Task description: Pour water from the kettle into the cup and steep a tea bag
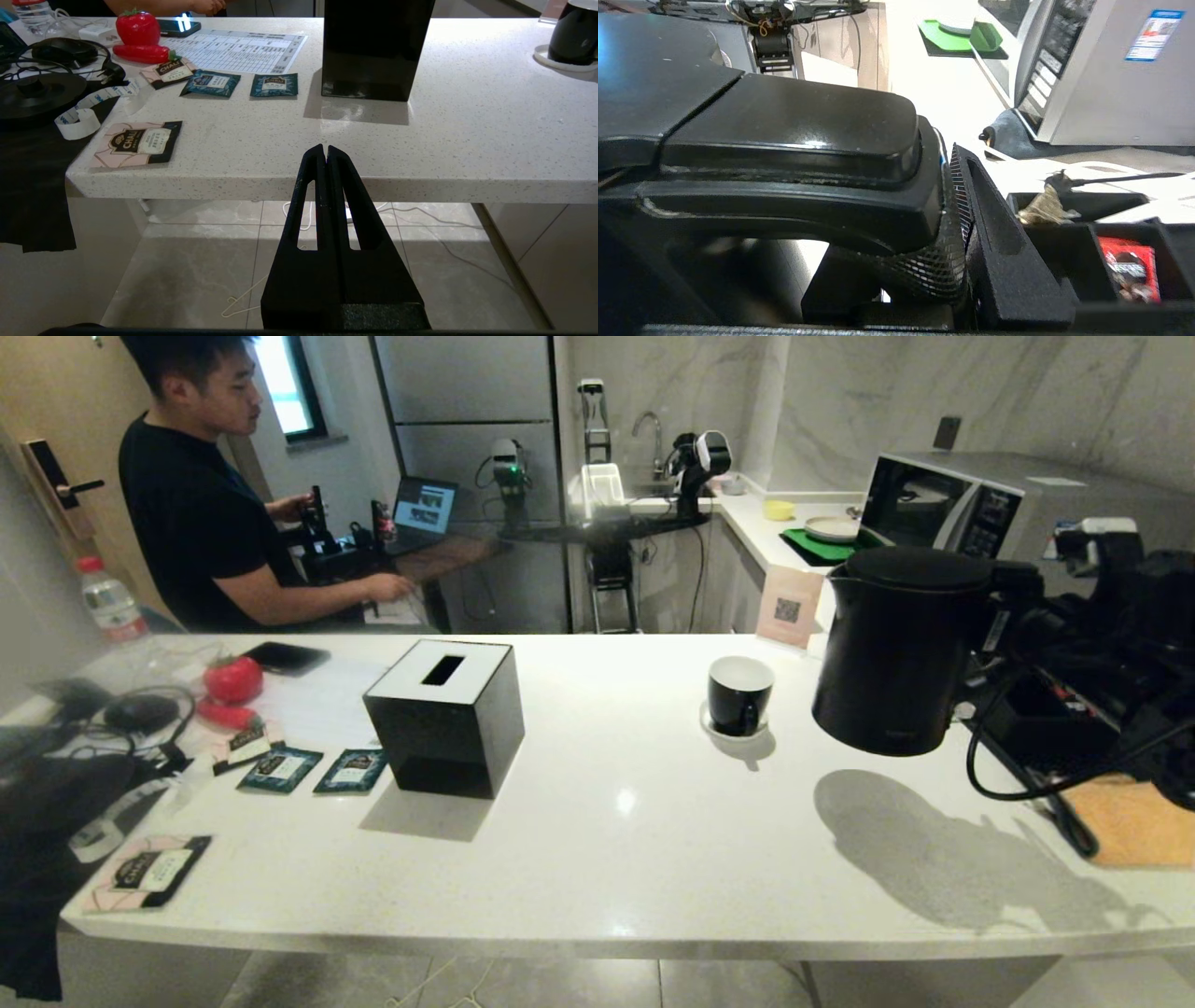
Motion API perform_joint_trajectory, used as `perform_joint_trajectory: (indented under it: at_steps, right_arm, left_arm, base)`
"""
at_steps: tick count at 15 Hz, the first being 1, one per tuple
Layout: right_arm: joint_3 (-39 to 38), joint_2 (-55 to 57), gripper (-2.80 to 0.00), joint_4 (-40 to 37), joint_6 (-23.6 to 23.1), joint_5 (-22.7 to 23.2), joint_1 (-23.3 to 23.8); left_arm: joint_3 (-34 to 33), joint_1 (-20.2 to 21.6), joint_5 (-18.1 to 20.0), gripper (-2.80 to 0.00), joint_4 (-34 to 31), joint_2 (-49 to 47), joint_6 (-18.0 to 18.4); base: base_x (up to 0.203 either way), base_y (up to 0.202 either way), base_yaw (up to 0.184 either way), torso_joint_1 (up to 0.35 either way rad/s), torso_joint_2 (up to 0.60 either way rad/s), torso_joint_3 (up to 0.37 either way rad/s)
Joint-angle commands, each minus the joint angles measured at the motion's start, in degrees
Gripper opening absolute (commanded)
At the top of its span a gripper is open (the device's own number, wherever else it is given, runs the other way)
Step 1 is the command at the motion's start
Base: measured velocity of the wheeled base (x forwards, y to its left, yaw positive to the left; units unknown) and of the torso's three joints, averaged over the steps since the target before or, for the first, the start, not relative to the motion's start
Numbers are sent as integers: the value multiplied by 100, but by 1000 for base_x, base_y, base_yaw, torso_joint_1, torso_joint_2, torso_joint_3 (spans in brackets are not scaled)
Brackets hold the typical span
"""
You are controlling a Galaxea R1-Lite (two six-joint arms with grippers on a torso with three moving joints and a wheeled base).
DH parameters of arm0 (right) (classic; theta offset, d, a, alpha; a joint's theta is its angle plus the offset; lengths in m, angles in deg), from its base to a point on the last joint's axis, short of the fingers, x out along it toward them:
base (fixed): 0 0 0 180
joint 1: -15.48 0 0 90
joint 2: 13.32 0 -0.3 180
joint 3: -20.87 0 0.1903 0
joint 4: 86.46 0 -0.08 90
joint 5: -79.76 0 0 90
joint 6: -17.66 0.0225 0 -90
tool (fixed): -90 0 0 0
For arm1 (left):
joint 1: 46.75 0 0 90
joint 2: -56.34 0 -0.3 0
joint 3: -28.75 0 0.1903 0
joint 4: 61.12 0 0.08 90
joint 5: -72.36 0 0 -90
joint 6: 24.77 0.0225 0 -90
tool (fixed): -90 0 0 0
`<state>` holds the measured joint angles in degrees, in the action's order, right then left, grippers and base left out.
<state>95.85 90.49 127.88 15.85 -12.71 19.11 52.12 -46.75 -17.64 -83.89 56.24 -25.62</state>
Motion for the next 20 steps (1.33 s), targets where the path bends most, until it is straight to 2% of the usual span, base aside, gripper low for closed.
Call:
perform_joint_trajectory:
  at_steps: [1,9,11,14,20]
  right_arm:
    - [350,288,-280,-141,-10,-9,71]
    - [1644,810,-280,-1079,-84,-42,233]
    - [1707,907,-280,-1093,-377,-31,251]
    - [1887,1045,-280,-1099,-468,-25,269]
    - [2353,1324,-280,-1148,-1115,19,207]
  left_arm:
    - [0,0,0,-280,2,1,-3]
    - [0,0,0,-280,2,1,-3]
    - [0,0,0,-280,2,-8,-3]
    - [0,0,0,-280,2,-6,-3]
    - [0,0,0,-280,2,-8,-3]
  base:
    - [0,0,0,0,0,0]
    - [0,0,0,0,0,0]
    - [0,0,0,0,0,0]
    - [0,0,0,0,0,0]
    - [0,0,0,0,0,0]
